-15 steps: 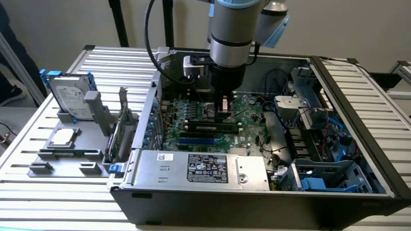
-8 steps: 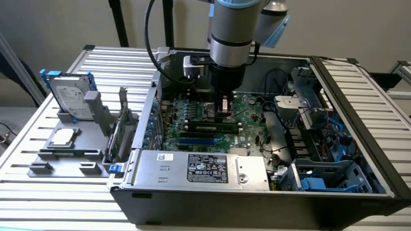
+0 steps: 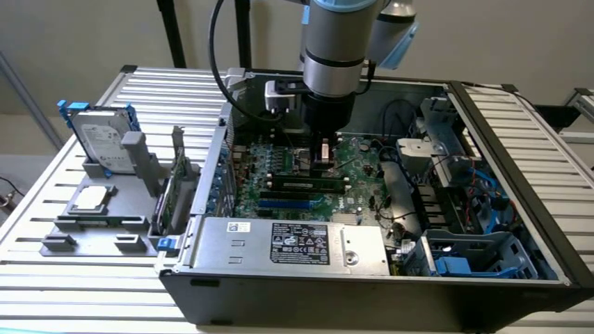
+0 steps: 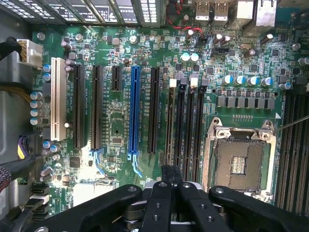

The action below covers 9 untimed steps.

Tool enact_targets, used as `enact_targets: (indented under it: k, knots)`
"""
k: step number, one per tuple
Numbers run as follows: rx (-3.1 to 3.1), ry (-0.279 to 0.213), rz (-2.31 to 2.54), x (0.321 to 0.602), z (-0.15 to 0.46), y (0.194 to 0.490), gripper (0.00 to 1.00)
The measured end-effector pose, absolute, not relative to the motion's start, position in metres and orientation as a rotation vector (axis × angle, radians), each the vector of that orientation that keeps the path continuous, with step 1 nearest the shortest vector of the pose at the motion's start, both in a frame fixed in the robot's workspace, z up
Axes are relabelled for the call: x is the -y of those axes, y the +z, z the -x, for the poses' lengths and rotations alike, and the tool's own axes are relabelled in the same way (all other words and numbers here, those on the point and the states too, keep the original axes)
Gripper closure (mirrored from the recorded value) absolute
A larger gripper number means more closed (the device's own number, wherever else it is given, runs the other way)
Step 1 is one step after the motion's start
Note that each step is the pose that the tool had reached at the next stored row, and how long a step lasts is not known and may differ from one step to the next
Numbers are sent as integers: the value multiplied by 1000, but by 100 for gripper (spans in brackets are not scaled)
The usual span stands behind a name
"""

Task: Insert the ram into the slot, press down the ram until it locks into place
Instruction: 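Press down the ram until it locks into place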

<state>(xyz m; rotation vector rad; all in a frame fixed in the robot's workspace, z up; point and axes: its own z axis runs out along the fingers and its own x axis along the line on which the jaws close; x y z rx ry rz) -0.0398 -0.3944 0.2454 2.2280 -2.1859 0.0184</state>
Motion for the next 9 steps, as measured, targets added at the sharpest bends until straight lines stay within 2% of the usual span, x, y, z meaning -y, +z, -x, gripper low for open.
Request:
enact_targets:
  k: [9]
  knots:
    - [2191, 15, -2220, 392, 43, 240, 90]
